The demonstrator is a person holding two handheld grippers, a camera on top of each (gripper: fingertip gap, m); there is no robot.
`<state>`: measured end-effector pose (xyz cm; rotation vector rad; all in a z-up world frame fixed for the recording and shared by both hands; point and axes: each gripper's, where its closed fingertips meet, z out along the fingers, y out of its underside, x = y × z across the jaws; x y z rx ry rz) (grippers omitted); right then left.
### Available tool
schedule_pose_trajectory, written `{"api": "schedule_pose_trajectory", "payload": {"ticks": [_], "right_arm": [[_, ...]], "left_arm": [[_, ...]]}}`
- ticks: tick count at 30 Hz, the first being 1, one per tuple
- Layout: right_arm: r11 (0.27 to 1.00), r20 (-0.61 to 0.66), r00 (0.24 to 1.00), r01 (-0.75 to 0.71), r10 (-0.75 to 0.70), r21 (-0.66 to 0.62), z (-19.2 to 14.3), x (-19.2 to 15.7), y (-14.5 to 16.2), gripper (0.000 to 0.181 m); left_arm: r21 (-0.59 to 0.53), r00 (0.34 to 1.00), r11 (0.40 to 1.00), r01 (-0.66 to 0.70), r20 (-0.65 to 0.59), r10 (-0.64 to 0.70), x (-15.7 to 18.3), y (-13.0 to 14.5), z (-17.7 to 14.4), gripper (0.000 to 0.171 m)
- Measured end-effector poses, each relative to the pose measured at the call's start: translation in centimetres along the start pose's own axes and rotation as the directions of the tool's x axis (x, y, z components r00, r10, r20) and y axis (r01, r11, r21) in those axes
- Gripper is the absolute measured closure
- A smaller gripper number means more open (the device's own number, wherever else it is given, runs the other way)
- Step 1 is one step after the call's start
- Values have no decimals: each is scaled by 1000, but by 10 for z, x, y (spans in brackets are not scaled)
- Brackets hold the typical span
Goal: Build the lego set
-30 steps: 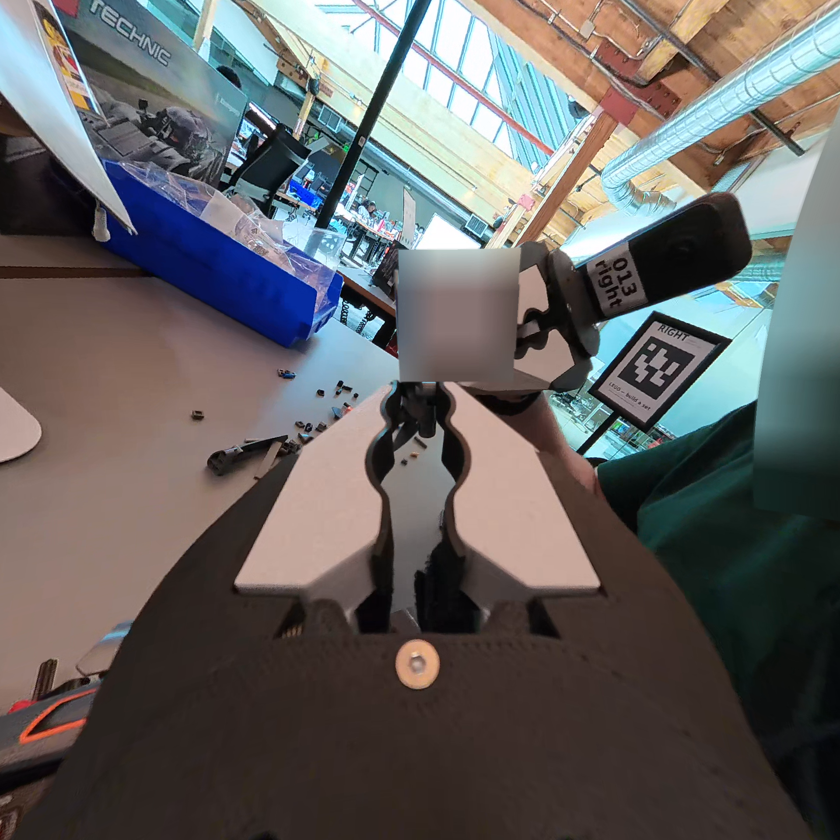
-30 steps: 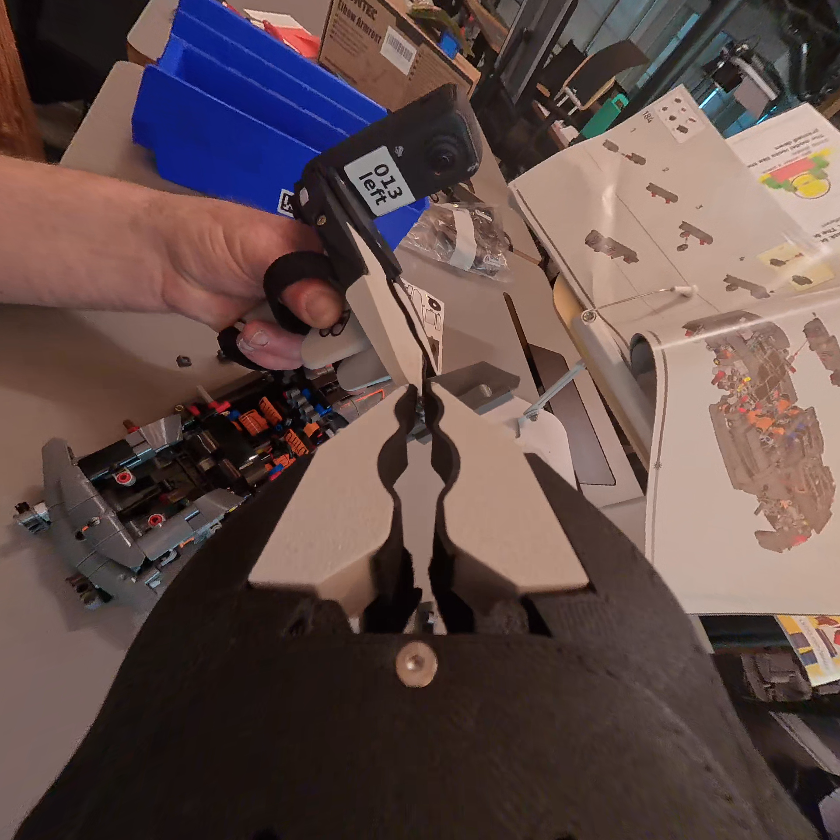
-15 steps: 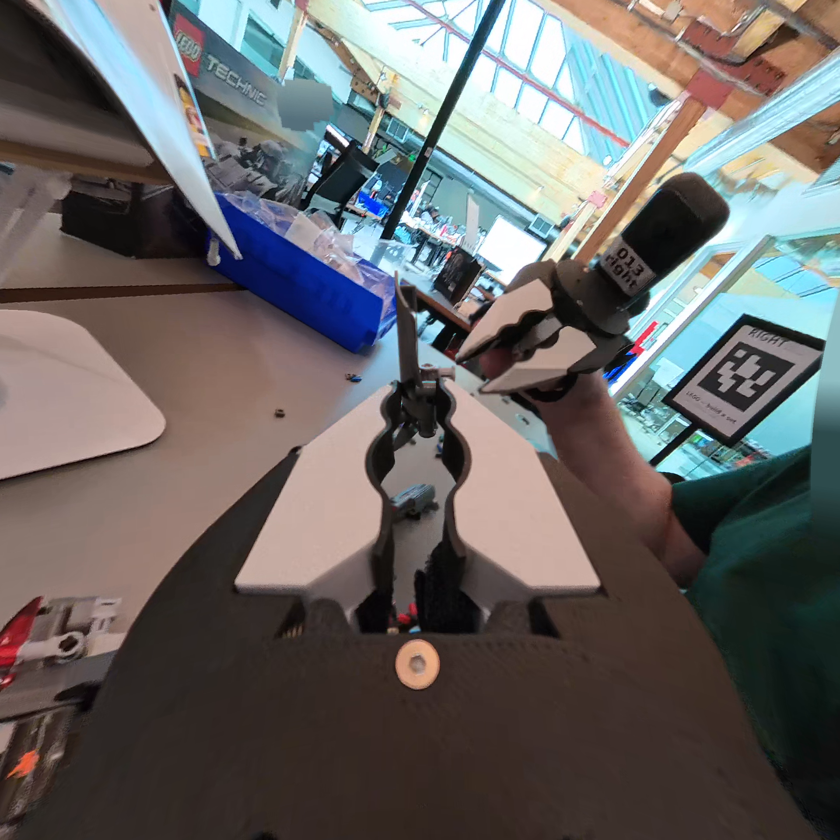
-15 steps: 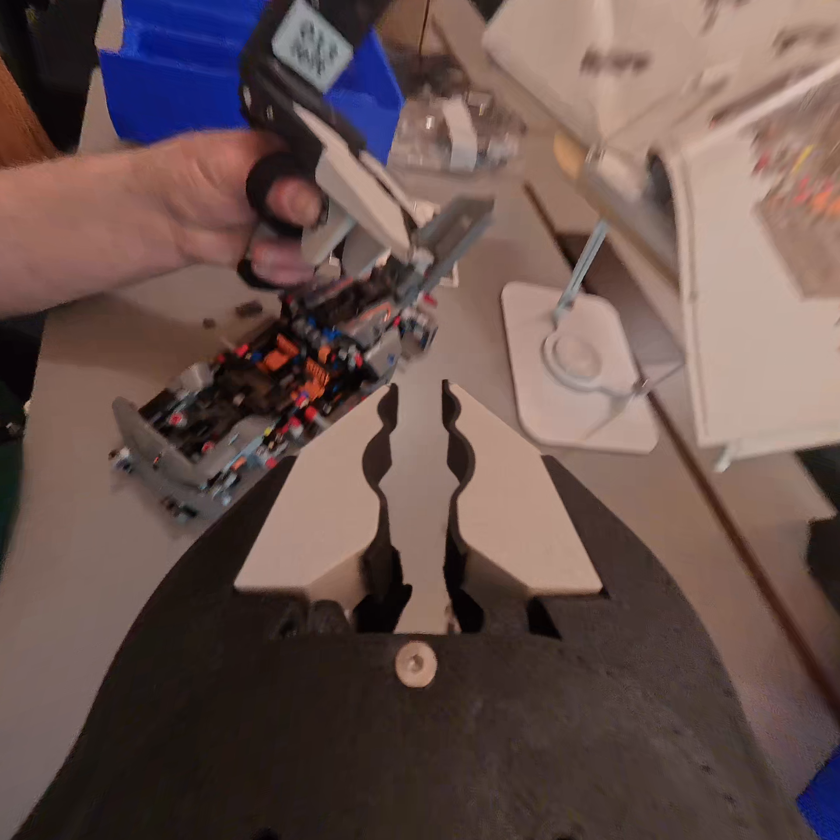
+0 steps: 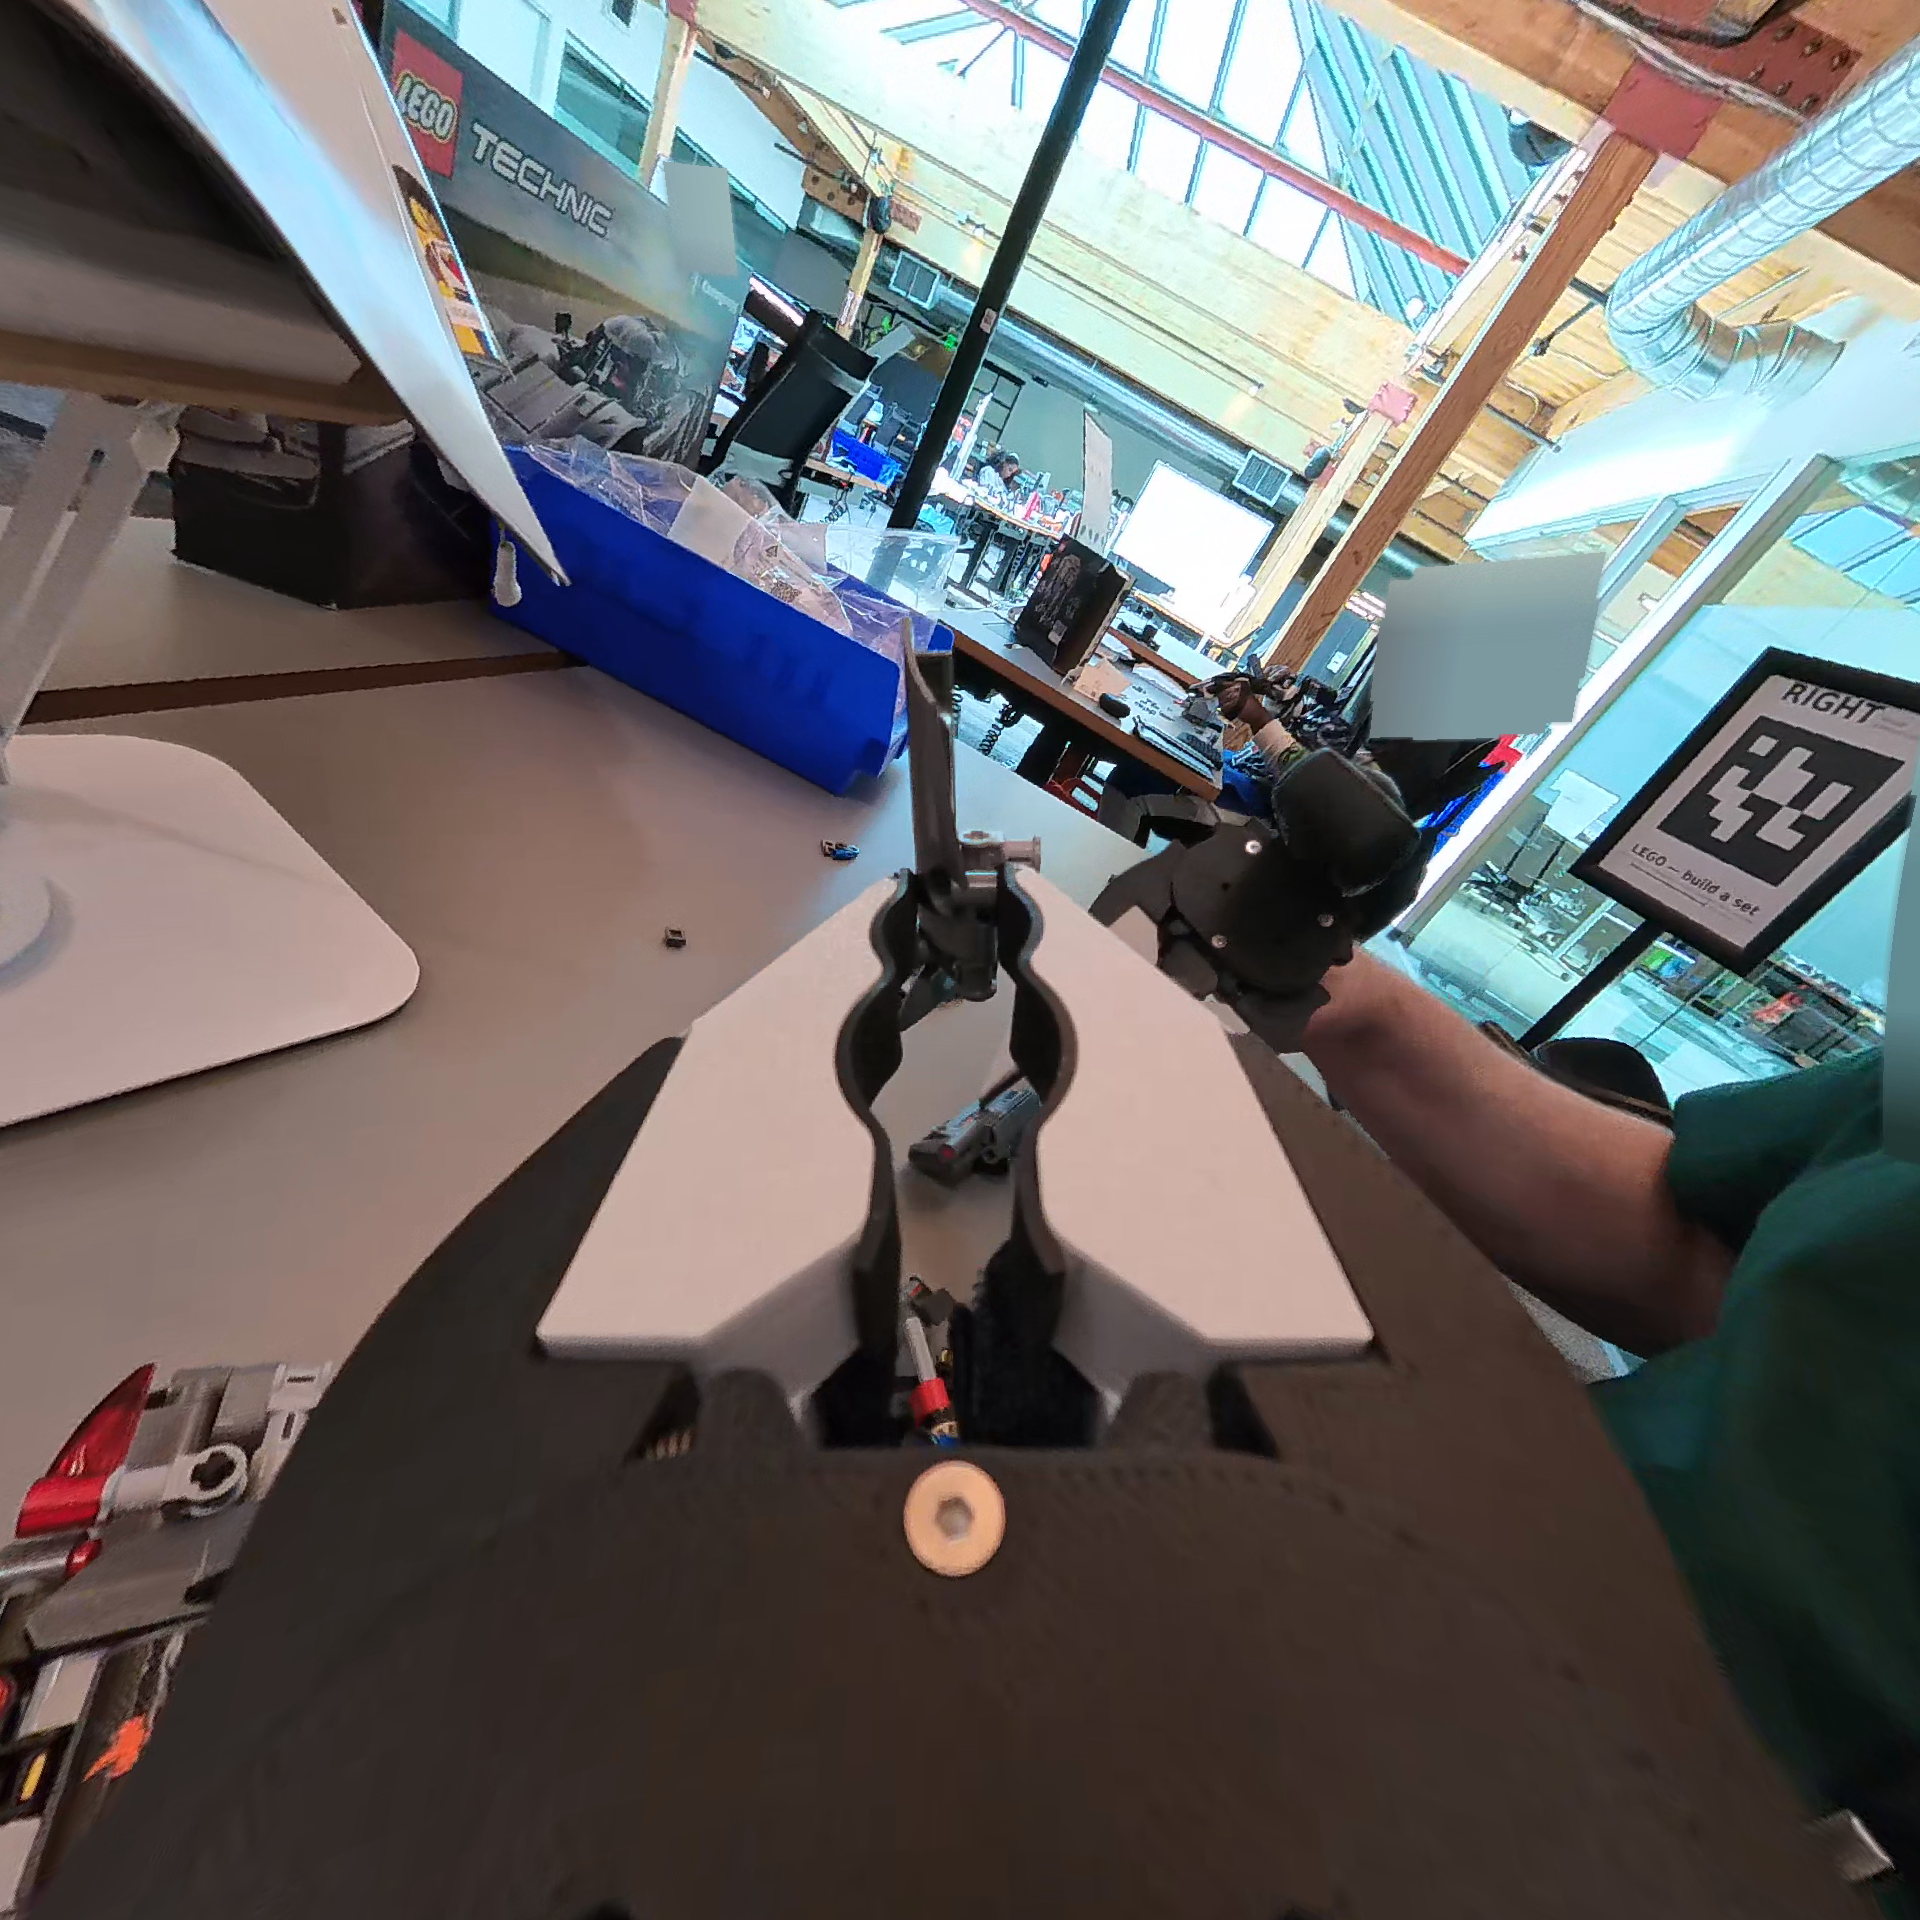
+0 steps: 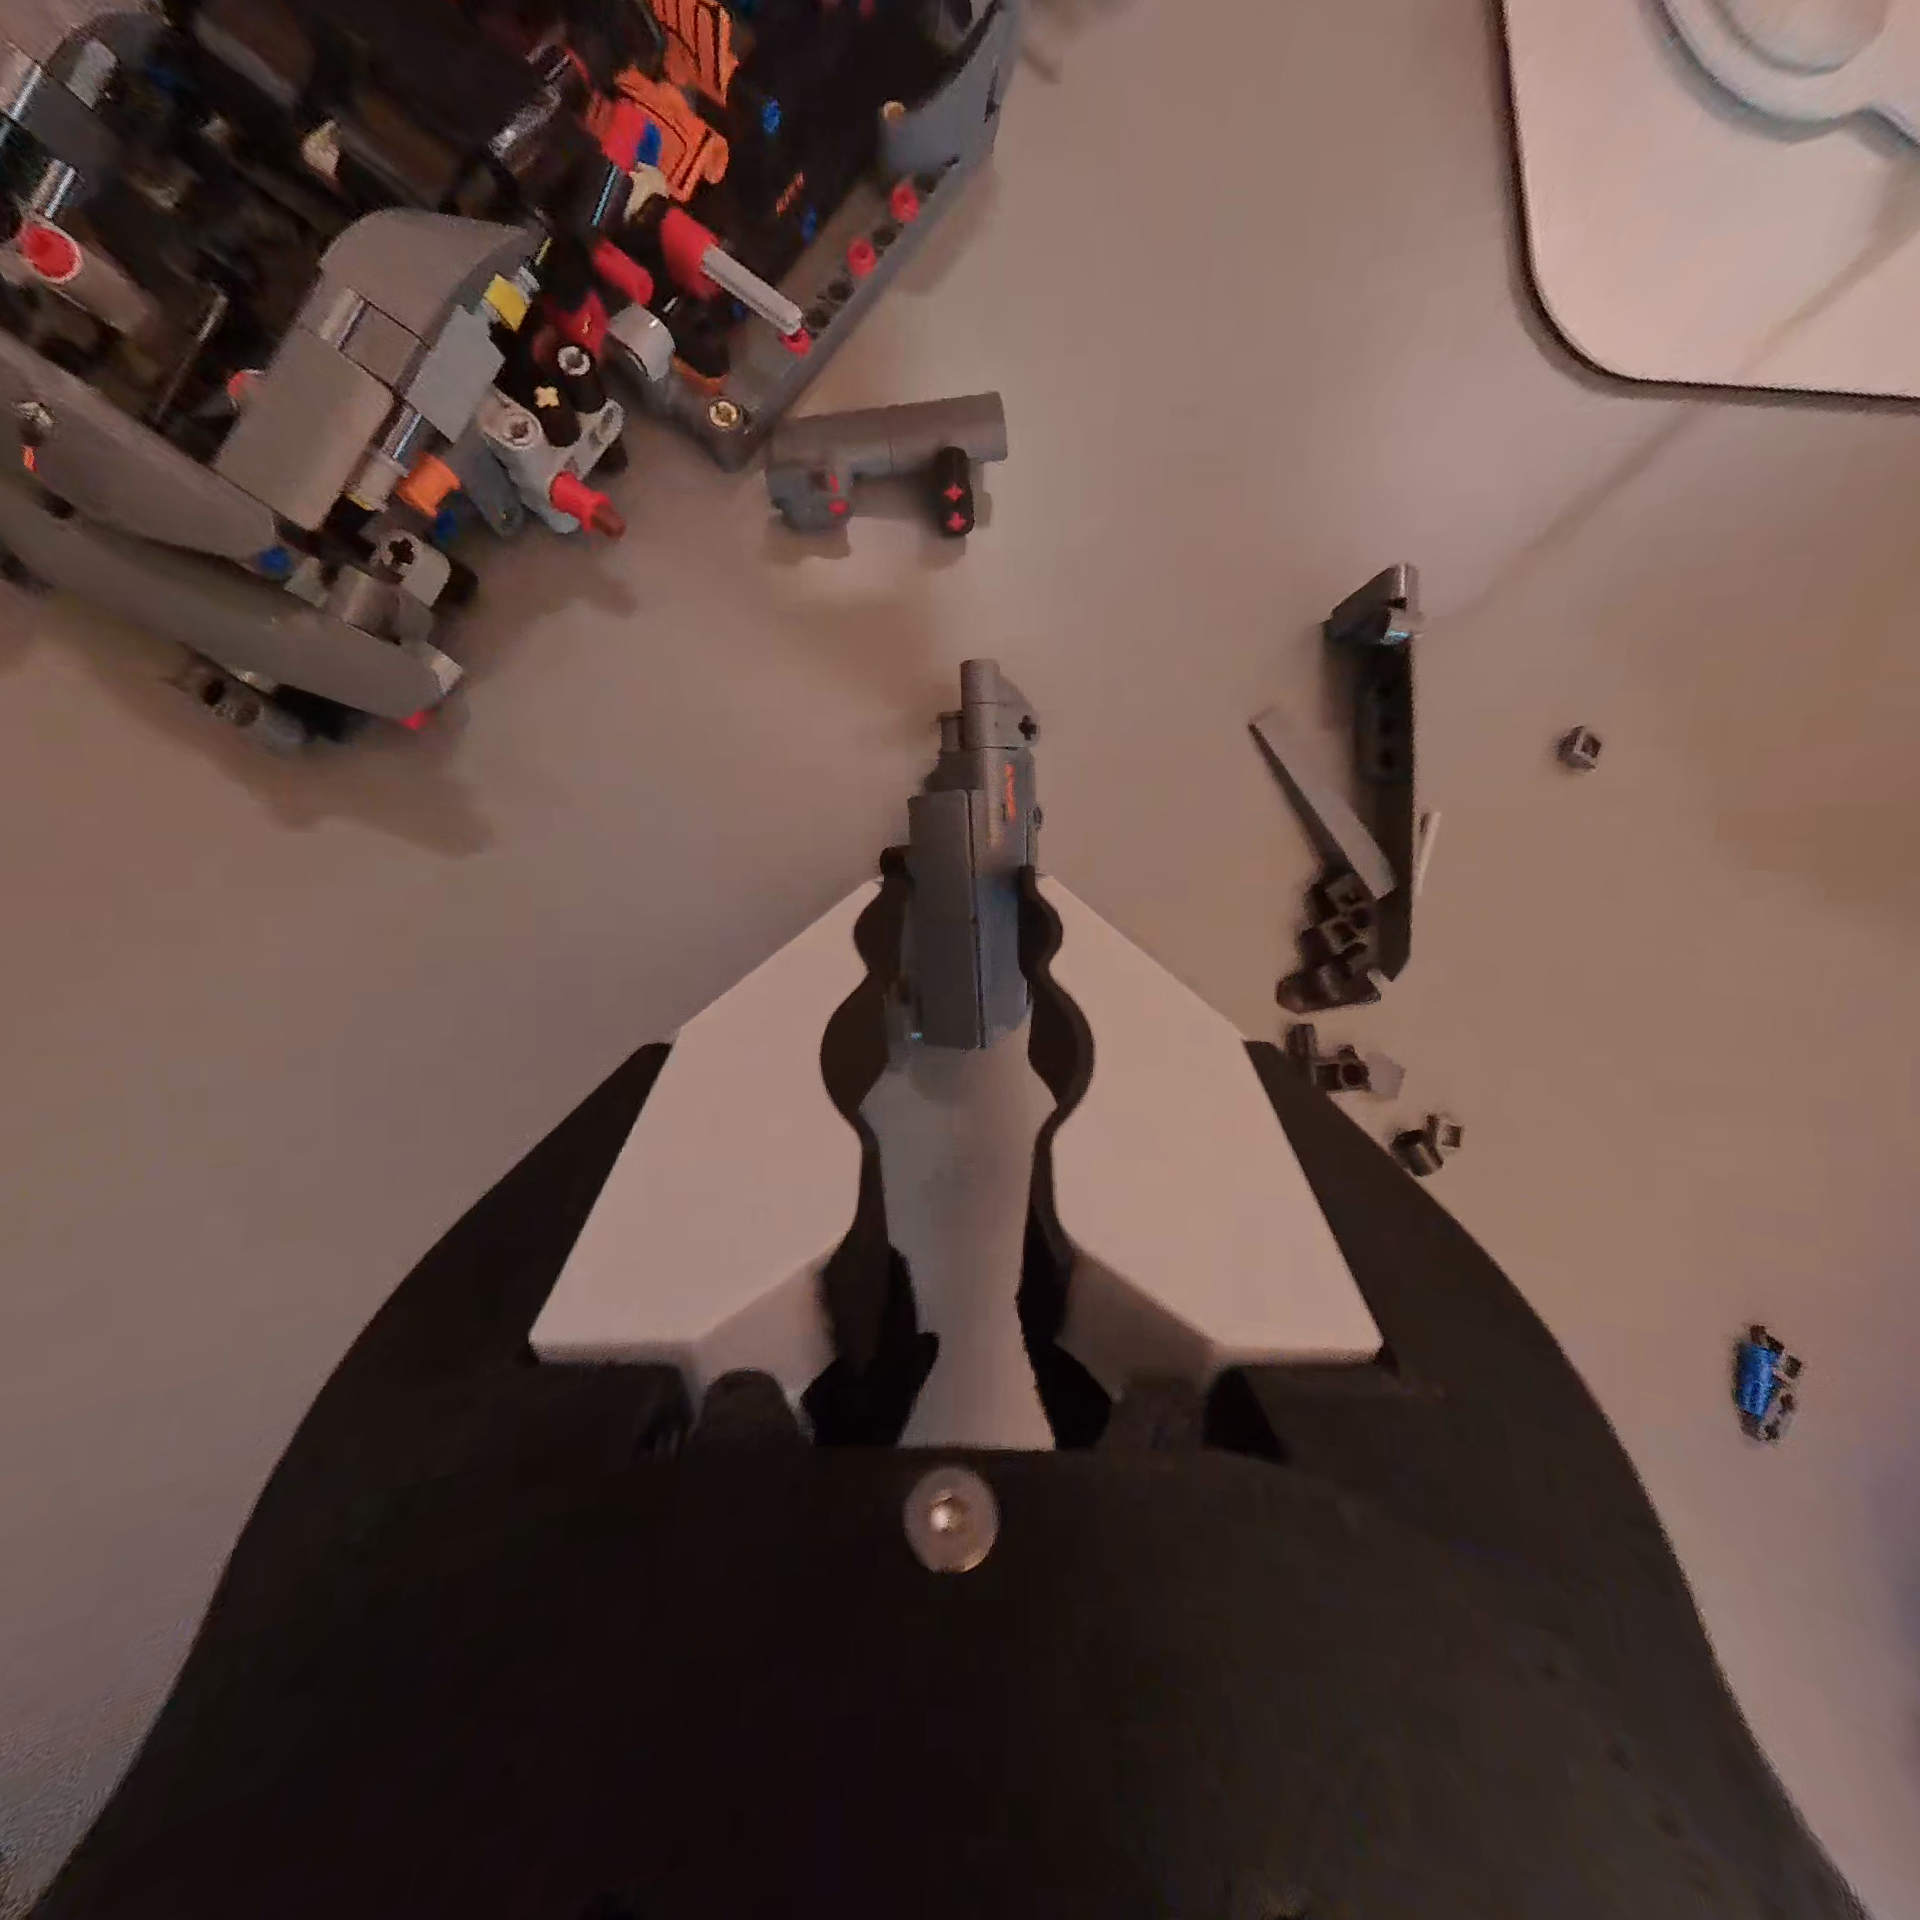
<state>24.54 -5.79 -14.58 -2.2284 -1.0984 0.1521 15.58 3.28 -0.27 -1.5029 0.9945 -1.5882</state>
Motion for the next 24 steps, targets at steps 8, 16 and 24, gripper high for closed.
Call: {"api": "schedule_pose_trajectory", "payload": {"ticks": [8, 16, 24], "right_arm": [[992, 86, 991, -108, 103, 61, -6, 5, -9, 181], [993, 140, 988, -83, 72, 80, -10, 1, -18, 156], [980, 78, 980, 190, -184, -66, 11, -6, -6, 156]], "left_arm": [[45, 997, 999, 25, -77, -22, 9, -7, -2, 159], [176, 930, 966, 192, -347, -122, 30, -31, -23, 160], [173, 900, 960, 220, -416, -131, 39, -31, -23, 160]]}}
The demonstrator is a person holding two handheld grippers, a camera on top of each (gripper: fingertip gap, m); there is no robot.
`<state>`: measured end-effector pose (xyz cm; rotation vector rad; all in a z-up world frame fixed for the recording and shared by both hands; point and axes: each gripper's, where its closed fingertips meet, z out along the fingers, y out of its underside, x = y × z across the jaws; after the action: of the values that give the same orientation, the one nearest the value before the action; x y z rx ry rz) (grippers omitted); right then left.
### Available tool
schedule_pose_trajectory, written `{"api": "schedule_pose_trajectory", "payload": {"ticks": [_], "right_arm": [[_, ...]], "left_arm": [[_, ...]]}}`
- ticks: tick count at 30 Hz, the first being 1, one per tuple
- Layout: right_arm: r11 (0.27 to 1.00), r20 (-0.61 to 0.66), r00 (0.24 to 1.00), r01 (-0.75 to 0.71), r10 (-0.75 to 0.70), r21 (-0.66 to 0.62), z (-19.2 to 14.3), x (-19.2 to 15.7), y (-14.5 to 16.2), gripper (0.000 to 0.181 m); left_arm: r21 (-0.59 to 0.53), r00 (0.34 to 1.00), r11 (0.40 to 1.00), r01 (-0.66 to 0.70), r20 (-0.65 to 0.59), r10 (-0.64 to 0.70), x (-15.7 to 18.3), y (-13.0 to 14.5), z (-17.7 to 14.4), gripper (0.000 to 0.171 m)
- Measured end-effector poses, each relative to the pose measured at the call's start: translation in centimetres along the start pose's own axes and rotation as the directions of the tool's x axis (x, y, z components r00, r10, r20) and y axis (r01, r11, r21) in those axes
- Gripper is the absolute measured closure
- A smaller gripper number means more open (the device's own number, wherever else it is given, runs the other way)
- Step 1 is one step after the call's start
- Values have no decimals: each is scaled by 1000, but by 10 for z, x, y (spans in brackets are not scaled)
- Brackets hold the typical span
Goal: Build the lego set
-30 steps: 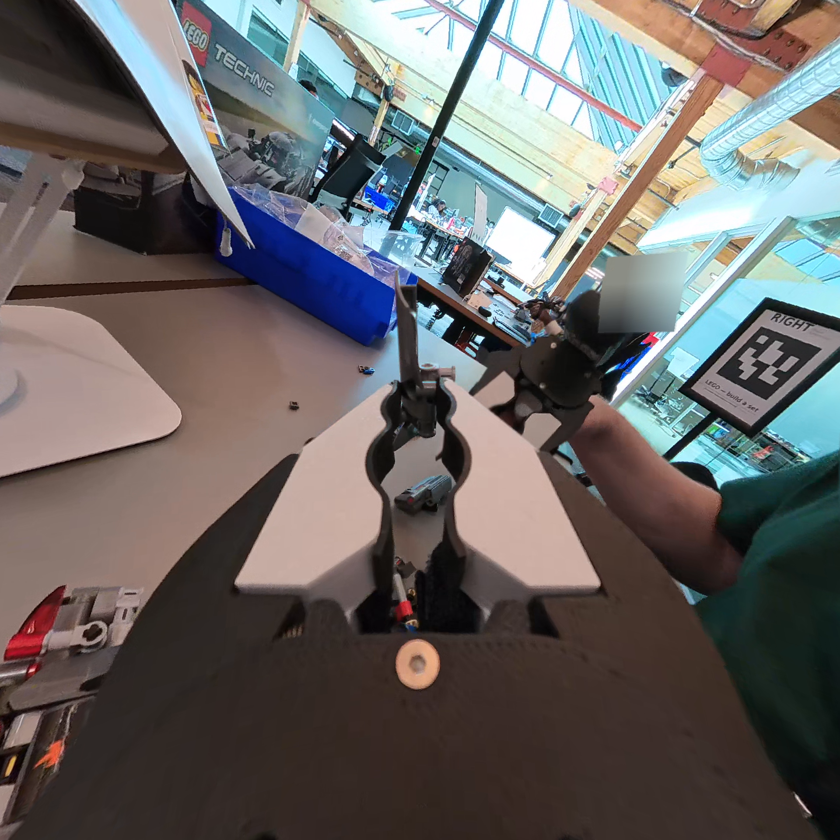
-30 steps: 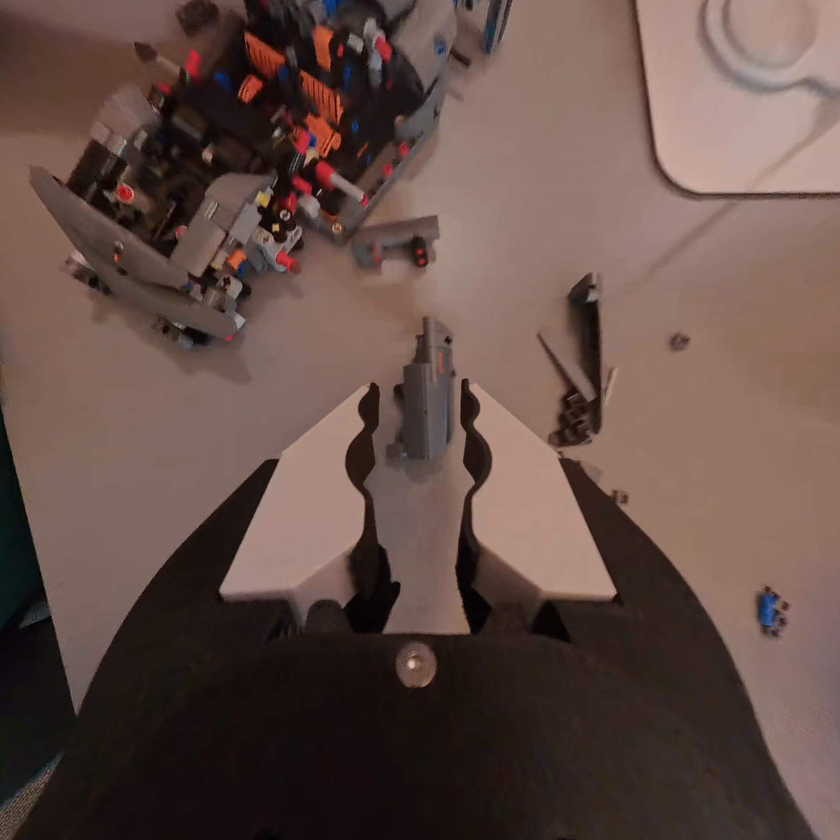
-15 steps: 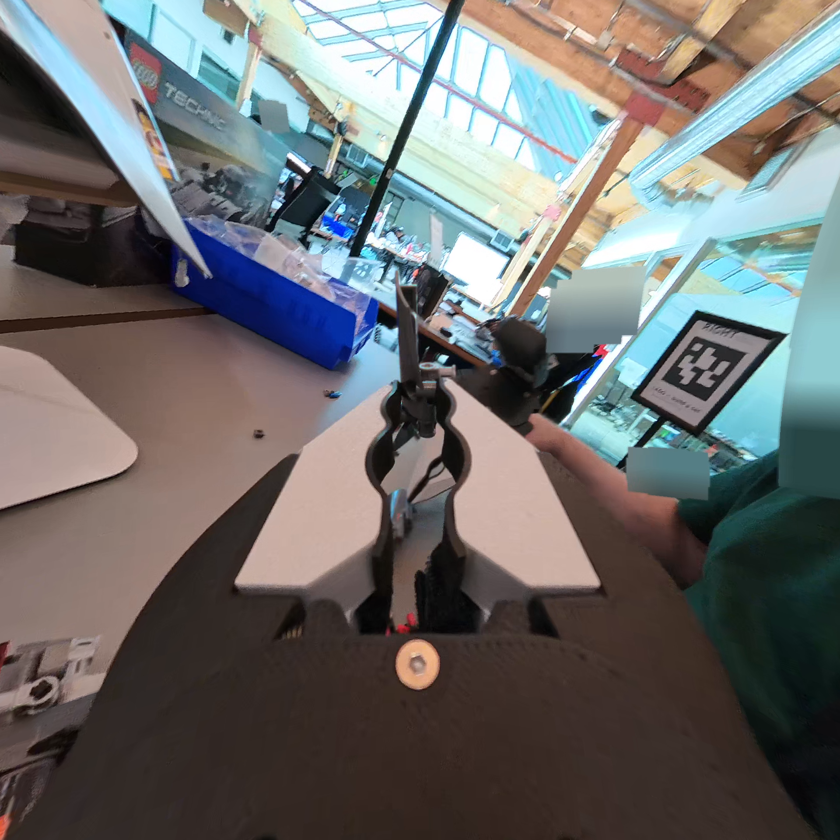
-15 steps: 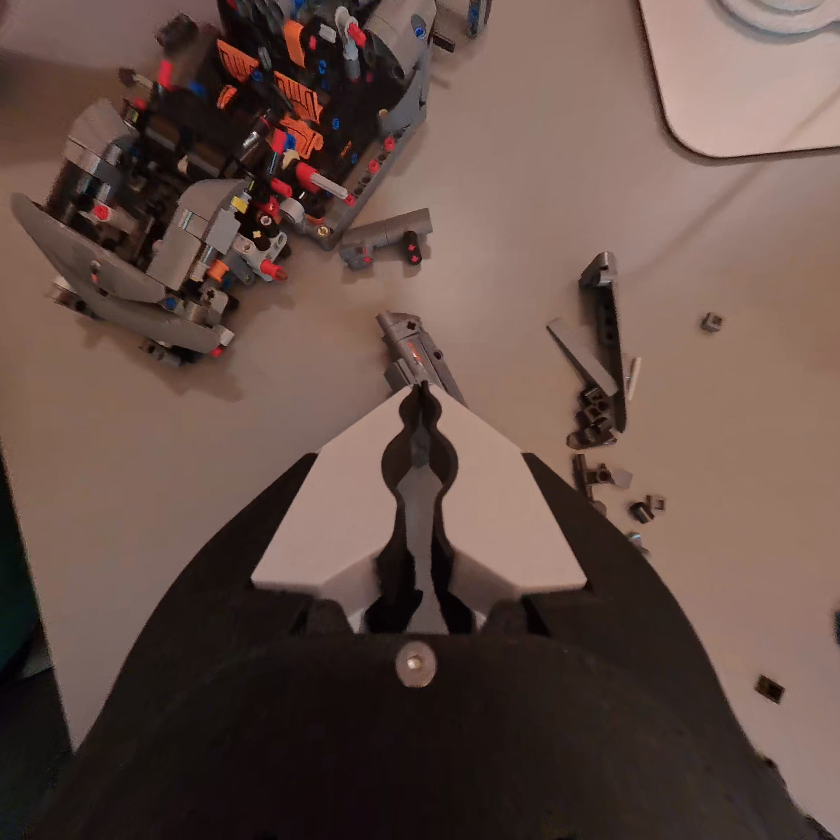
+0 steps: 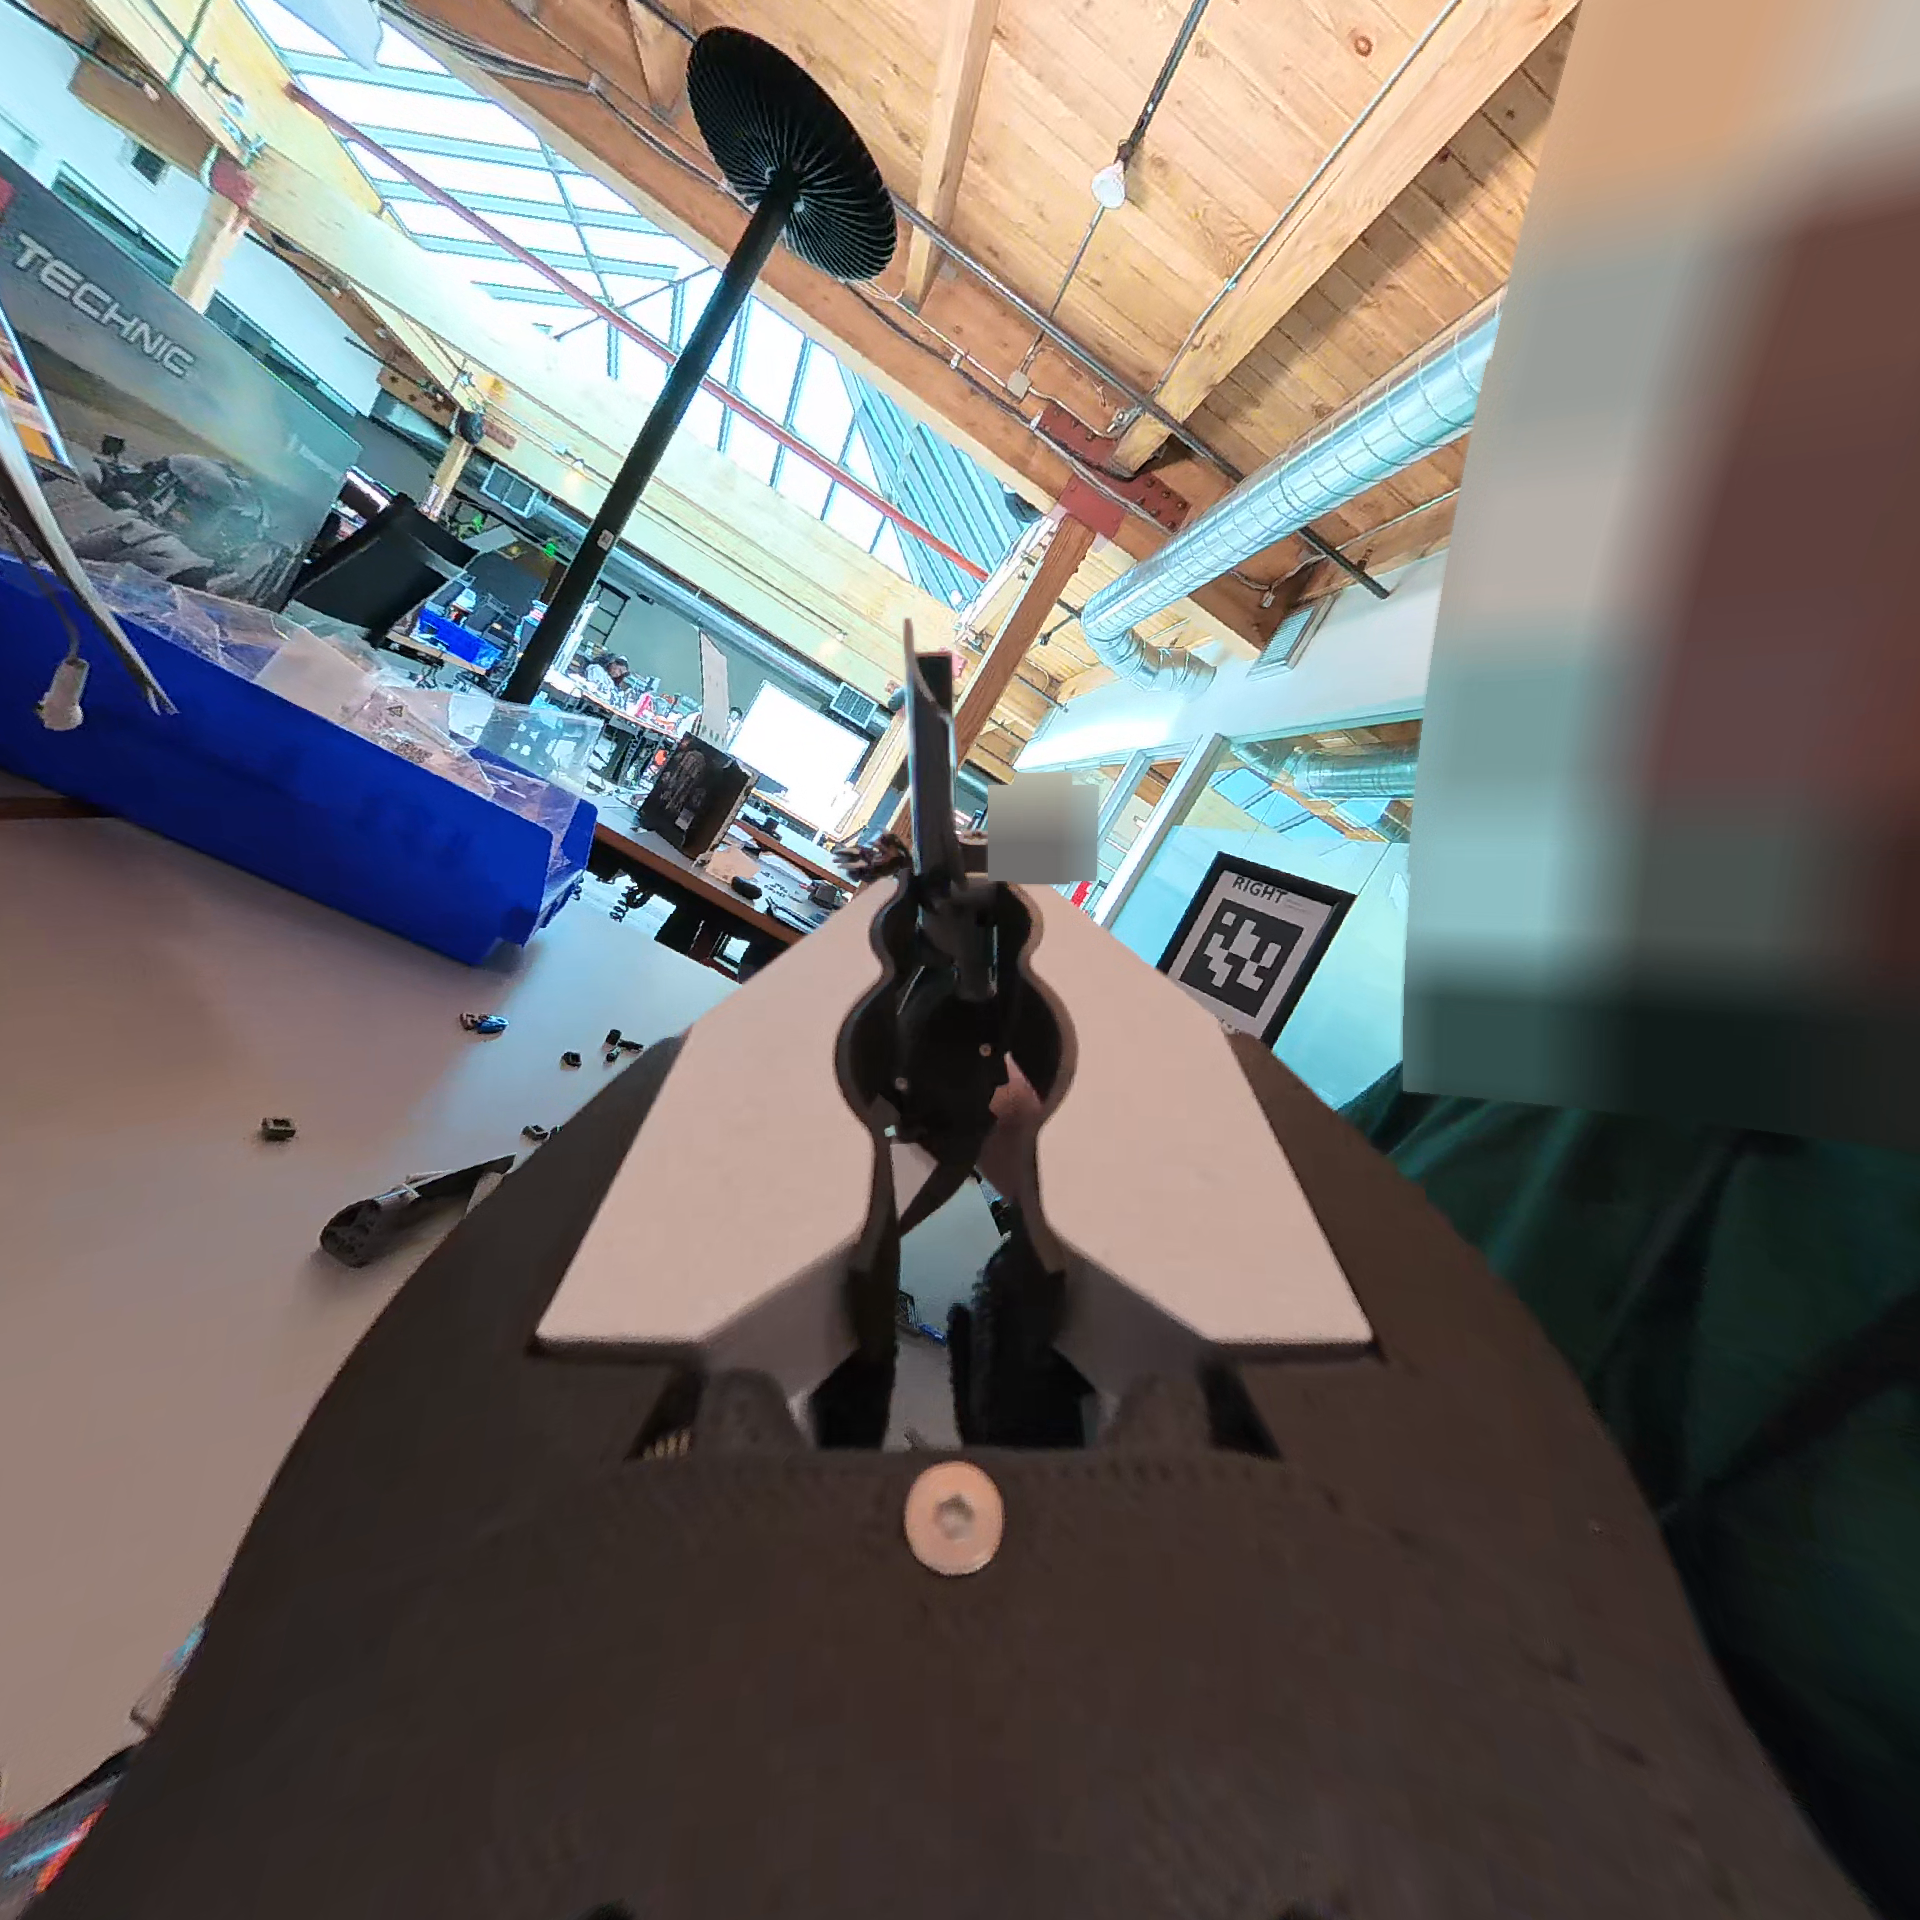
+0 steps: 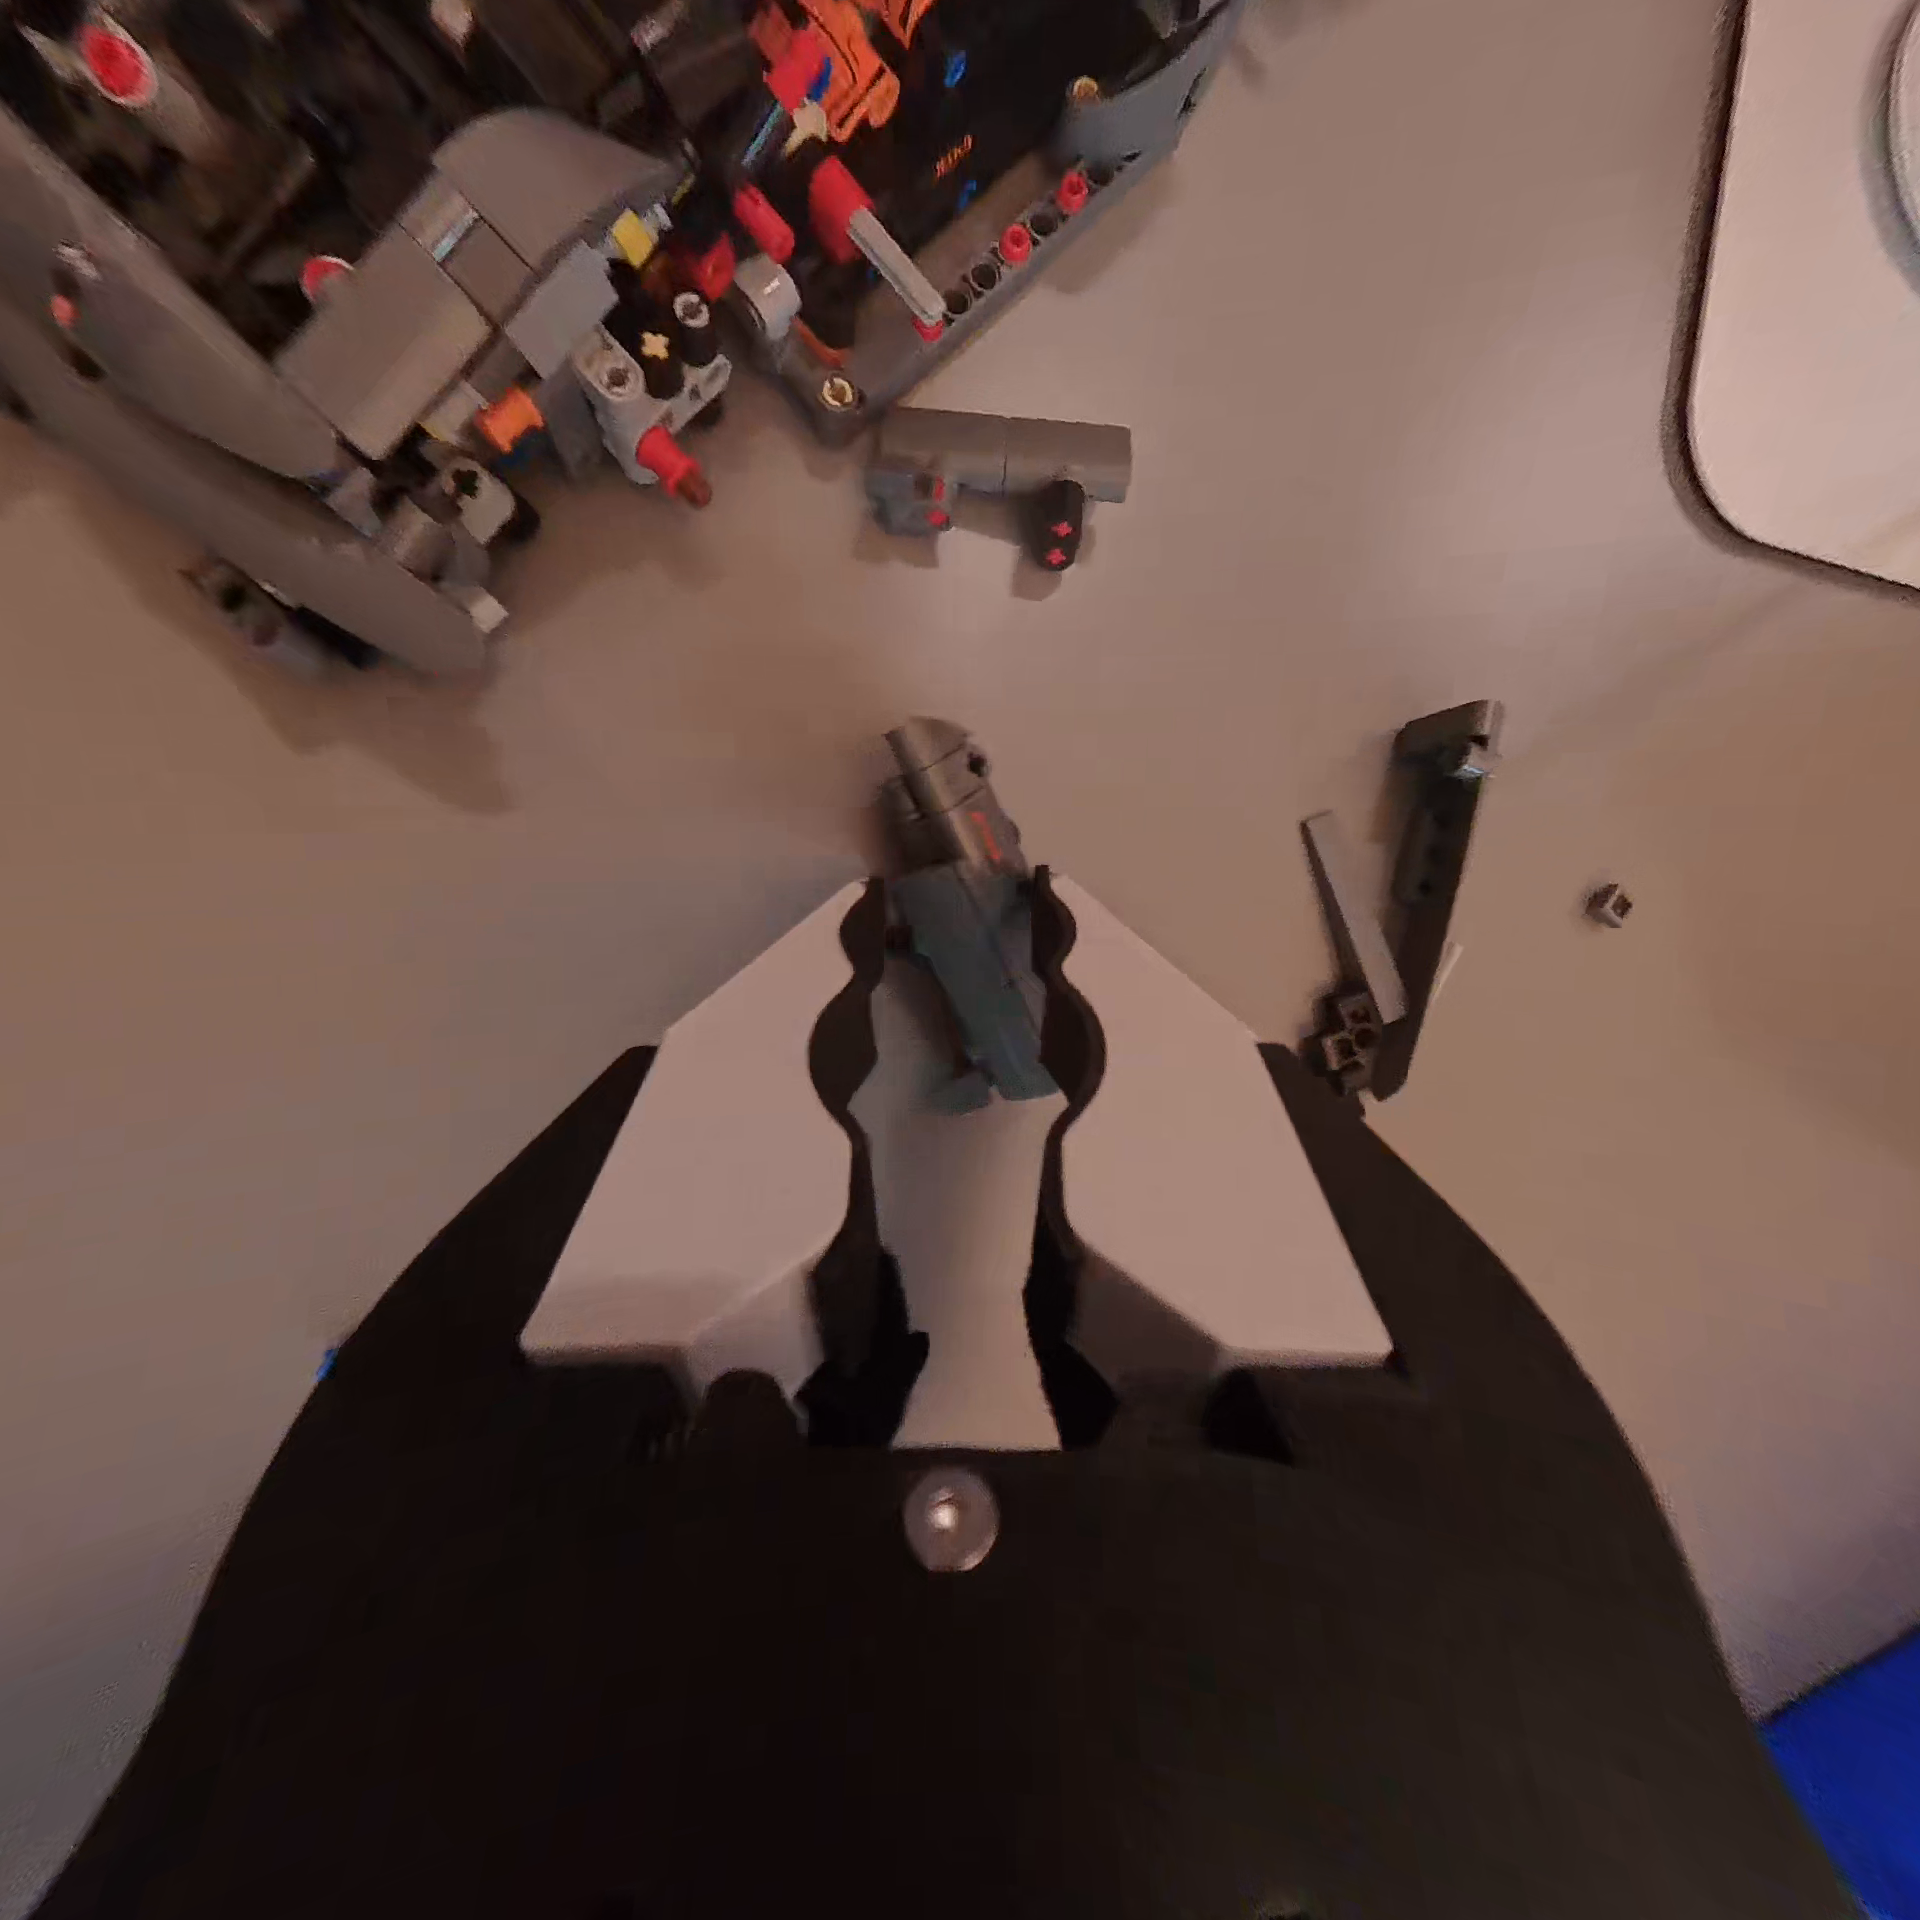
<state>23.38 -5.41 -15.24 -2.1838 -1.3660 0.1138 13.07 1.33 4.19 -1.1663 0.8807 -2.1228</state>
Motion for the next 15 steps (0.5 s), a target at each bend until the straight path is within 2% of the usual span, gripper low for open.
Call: {"api": "schedule_pose_trajectory", "payload": {"ticks": [5, 8, 11, 13, 15], "right_arm": [[995, 88, 992, -94, 92, 19, 0, 2, -2, 160], [977, 206, 957, -211, 203, 17, -2, -1, -2, 160], [940, 343, 880, -340, 327, -24, -6, -6, -1, 161], [915, 488, 785, -394, 382, -83, -13, -20, -2, 161], [898, 555, 719, -418, 419, -135, -16, -23, -2, 162]], "left_arm": [[-1, 1000, 1000, -7, 4, 7, 0, 0, 0, 160], [3, 1000, 1000, -9, 4, 9, 1, -1, 0, 160], [-2, 1000, 1000, -10, 5, 10, 0, -1, 0, 159], [-3, 1000, 1000, -9, 3, 9, 1, -1, 0, 159], [-6, 1000, 1000, -7, 2, 7, 1, 0, 1, 159]]}}
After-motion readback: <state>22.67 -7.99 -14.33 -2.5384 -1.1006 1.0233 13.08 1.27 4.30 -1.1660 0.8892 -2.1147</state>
